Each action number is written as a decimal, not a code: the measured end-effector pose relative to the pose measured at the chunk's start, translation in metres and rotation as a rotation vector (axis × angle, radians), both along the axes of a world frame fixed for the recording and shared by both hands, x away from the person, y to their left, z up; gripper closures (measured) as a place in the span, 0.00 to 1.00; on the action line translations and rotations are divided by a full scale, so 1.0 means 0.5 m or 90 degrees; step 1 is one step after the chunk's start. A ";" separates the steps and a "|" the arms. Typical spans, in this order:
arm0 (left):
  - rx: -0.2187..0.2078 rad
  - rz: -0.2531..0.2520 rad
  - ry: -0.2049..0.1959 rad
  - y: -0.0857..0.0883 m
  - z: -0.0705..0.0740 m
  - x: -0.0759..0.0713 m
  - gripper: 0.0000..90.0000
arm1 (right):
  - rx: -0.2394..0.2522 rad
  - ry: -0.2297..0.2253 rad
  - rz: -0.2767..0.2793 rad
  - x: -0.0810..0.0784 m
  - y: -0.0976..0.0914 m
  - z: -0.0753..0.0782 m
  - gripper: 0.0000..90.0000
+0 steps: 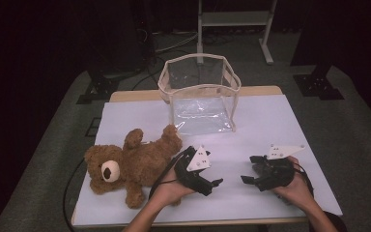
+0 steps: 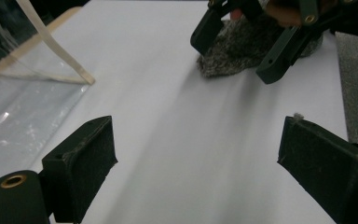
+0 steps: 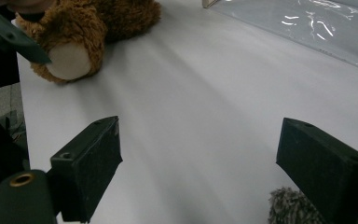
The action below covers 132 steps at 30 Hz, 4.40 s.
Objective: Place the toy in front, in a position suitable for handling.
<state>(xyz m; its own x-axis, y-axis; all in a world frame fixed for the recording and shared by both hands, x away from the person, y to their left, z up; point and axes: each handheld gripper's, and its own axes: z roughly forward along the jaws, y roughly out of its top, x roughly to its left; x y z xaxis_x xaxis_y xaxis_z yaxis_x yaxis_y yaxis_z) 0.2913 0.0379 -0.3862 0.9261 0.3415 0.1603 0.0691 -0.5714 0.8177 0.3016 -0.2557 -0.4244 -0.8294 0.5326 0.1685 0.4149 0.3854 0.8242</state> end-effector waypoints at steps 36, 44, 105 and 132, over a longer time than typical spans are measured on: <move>0.009 0.077 -0.054 0.308 0.149 0.047 0.29 | -0.019 0.004 0.033 -0.007 0.030 -0.005 0.14; 0.019 0.118 -0.054 0.369 0.145 0.068 0.32 | -0.017 0.008 0.034 -0.007 0.028 -0.004 0.14; 0.049 0.075 0.002 0.447 0.099 0.120 0.81 | -0.030 0.079 0.269 0.011 0.408 -0.041 0.22; -0.031 0.020 0.014 0.445 0.143 0.106 0.83 | -0.042 0.082 0.313 0.003 0.390 0.019 0.74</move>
